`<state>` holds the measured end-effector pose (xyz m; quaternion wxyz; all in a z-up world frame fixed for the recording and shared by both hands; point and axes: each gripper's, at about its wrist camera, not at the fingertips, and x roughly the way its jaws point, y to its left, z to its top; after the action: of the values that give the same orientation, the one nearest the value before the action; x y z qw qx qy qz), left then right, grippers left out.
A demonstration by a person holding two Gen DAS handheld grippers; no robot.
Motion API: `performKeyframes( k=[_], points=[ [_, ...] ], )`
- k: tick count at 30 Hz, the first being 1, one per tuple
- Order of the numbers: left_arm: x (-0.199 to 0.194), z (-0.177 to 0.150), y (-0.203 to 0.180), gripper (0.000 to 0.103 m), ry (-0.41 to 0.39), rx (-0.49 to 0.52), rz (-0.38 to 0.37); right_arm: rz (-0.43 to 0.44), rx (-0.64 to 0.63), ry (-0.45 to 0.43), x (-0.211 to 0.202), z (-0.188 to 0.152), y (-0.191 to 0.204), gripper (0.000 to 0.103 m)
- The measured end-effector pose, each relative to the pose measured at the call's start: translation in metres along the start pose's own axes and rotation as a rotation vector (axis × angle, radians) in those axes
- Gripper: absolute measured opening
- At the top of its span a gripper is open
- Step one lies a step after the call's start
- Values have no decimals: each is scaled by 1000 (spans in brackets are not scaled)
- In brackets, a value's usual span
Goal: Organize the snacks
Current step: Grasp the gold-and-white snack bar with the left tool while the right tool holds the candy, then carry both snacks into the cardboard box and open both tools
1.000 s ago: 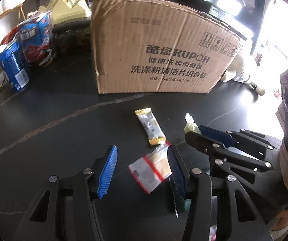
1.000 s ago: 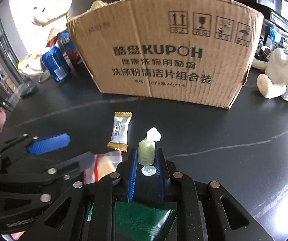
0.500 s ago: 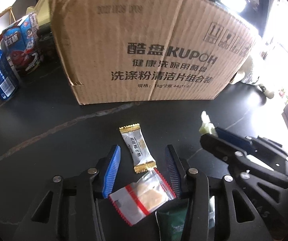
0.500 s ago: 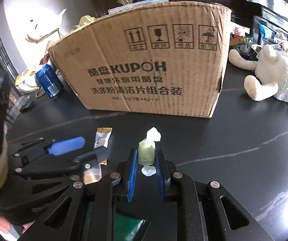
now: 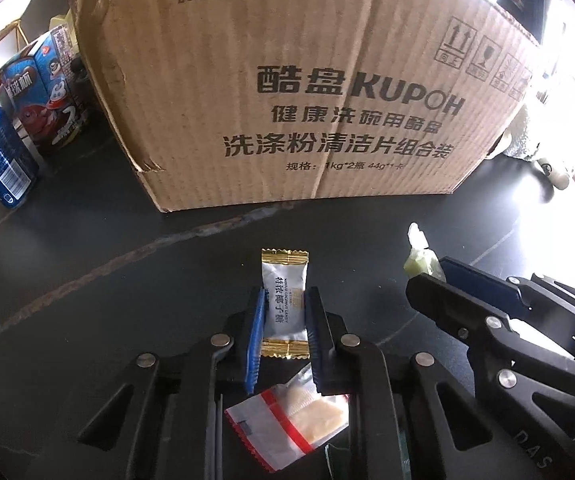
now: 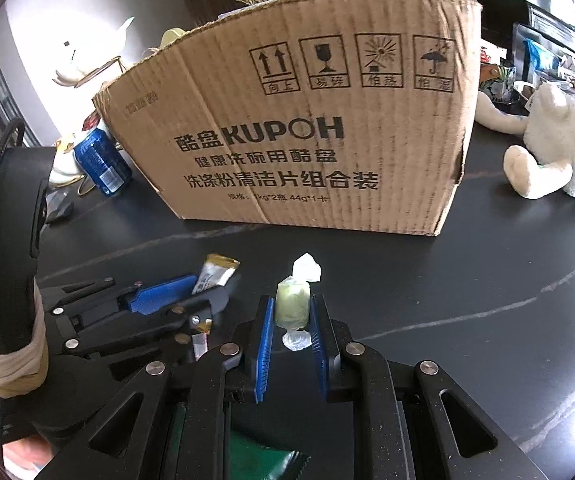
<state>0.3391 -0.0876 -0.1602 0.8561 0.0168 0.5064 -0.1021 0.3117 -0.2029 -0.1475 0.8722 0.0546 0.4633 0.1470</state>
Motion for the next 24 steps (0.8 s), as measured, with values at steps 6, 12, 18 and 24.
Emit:
performKeyframes(
  k=[6,12,18,24],
  points=[
    [-7,-3,20,20,-11,-8,-25,-13,6,5,-3,3,3,20],
    [-36,-7,30,20,-54,-29,-56,-24,14,-6,-16,7,9,20],
    [-67,-11,35,20,-95,-19,-56,-30,4,-21,-38,6,18,20],
    [-92,-5,21,20,-145,-12,-57,-35,-7,-49,-59,8,31,20]
  ],
)
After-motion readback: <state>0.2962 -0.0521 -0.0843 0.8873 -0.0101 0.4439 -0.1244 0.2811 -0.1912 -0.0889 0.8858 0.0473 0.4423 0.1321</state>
